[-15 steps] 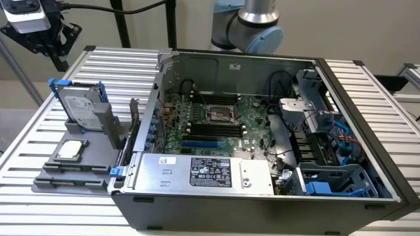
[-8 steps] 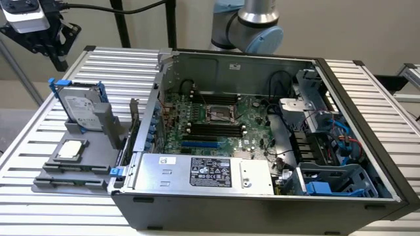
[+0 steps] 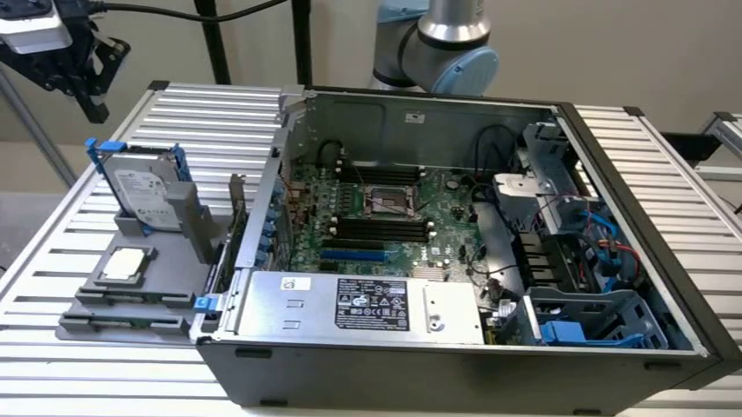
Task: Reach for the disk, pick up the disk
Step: 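Reach for the disk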
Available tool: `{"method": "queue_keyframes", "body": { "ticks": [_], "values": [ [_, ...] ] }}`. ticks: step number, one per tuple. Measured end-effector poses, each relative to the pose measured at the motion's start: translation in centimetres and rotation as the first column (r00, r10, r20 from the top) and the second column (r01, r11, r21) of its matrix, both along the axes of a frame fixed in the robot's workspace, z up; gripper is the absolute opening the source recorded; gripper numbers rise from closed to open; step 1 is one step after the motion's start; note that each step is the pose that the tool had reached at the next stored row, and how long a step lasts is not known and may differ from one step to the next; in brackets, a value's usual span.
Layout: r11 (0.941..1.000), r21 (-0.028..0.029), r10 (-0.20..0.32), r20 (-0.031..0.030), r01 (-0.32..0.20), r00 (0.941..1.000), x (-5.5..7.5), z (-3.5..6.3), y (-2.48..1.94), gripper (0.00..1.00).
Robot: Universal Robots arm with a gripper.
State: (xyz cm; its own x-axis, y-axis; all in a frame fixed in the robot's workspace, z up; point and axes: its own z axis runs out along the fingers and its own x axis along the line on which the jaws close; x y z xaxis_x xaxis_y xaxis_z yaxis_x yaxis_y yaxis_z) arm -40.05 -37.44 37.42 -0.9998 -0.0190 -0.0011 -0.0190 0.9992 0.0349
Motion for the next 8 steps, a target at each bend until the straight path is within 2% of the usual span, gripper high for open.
{"method": "queue_keyframes", "body": {
  "ticks": [5,8],
  "values": [
    [1.0000,-0.0048,0.001,-0.0001,-0.001,1.0000,-0.02,0.00,0.06,0.11],
    [0.9993,-0.0059,0.037,0.0001,-0.037,0.9993,-0.02,-0.03,0.16,0.11]
  ]
}}
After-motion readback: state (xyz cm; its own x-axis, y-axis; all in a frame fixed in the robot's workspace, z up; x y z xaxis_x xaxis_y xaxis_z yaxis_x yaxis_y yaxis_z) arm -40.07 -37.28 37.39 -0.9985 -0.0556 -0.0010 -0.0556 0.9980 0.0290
